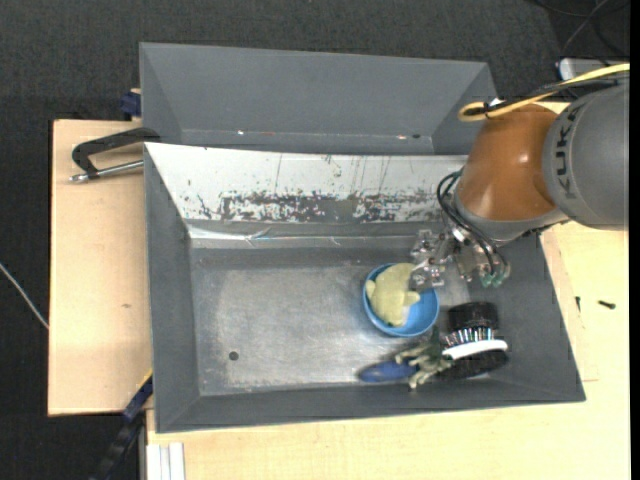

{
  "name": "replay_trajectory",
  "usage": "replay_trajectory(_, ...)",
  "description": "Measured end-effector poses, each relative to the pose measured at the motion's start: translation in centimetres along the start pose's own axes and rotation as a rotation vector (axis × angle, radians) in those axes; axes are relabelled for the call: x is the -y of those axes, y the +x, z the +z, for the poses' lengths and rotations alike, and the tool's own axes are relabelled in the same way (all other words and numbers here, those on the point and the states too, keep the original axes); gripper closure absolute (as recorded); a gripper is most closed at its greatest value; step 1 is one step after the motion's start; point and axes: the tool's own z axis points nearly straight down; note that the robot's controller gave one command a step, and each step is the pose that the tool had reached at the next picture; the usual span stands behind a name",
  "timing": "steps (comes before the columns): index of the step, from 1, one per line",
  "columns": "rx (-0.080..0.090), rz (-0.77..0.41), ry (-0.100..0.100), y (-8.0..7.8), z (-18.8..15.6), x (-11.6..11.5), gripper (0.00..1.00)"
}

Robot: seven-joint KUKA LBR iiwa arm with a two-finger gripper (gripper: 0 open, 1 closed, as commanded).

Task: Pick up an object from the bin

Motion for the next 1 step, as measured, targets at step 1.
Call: replay_trajectory(1,0.004,-0.128,0.002,-1.93,-15.12,-4.20,1.00)
